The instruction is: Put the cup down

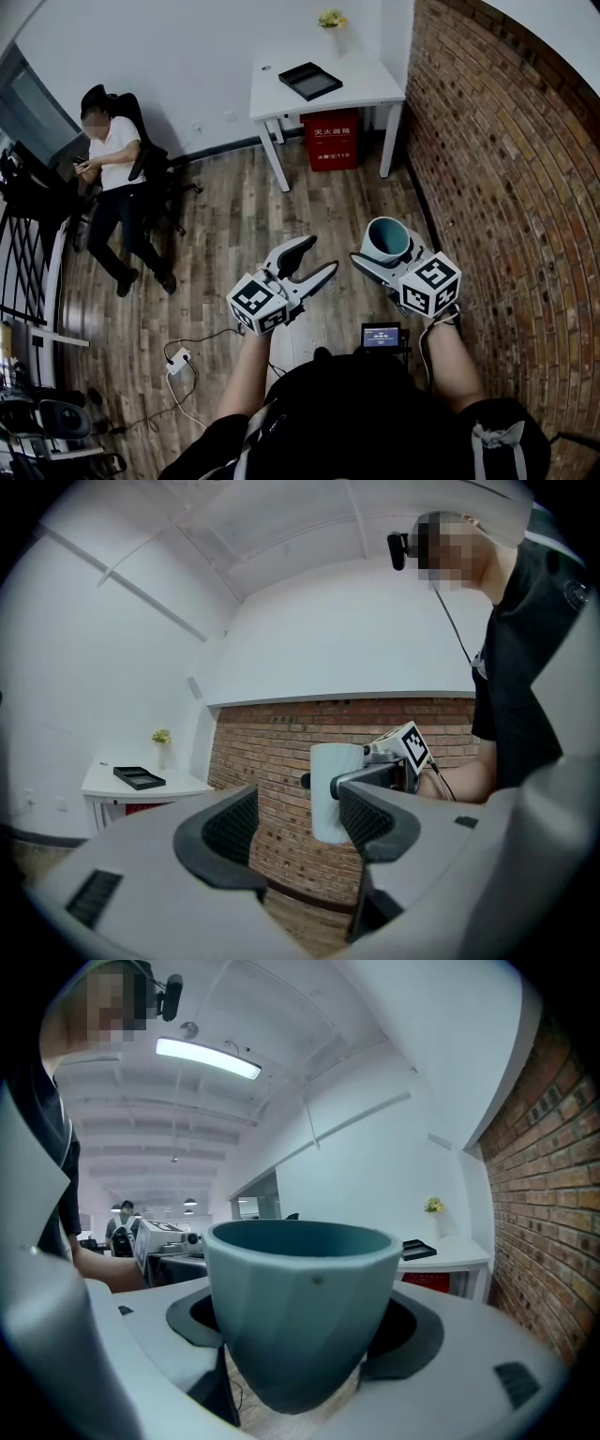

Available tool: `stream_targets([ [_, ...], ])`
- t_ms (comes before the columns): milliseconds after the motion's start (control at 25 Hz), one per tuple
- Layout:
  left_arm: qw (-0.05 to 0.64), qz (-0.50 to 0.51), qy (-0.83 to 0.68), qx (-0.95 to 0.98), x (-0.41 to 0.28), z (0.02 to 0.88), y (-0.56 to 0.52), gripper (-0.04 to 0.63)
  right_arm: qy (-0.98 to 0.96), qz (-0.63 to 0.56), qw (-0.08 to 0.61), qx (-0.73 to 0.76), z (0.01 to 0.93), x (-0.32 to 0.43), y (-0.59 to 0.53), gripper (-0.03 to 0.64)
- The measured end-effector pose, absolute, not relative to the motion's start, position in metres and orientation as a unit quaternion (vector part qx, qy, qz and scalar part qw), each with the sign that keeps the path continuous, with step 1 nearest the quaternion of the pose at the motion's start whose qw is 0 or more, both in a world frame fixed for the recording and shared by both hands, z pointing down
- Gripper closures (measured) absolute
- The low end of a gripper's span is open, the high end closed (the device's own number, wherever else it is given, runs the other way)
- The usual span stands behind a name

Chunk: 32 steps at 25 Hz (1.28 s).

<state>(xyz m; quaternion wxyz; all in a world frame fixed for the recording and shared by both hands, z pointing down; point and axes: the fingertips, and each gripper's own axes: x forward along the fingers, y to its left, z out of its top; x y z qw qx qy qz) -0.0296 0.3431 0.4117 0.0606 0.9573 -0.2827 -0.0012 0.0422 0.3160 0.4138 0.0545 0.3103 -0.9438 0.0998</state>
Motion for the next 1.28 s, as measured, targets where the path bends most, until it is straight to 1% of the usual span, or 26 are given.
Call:
stream_targets([
  [320,0.052,0.007,-0.278,0.959,-0.024,0.408,0.345,0.318,-0.942,0.102,0.046,0.317,0.411,0.047,0.315,0.221],
  [760,0.060,0.007,-0.278,0.959,-0.017,0.411,0.340,0.318,-0.940,0.110,0.045,0.320,0.414,0.056,0.308,0.221],
  [1280,0.069,0.010,-0.288,0.955,0.010,0.415,0.320,0.318,-0.940,0.111,0.042,0.318,0.418,0.091,0.287,0.221],
])
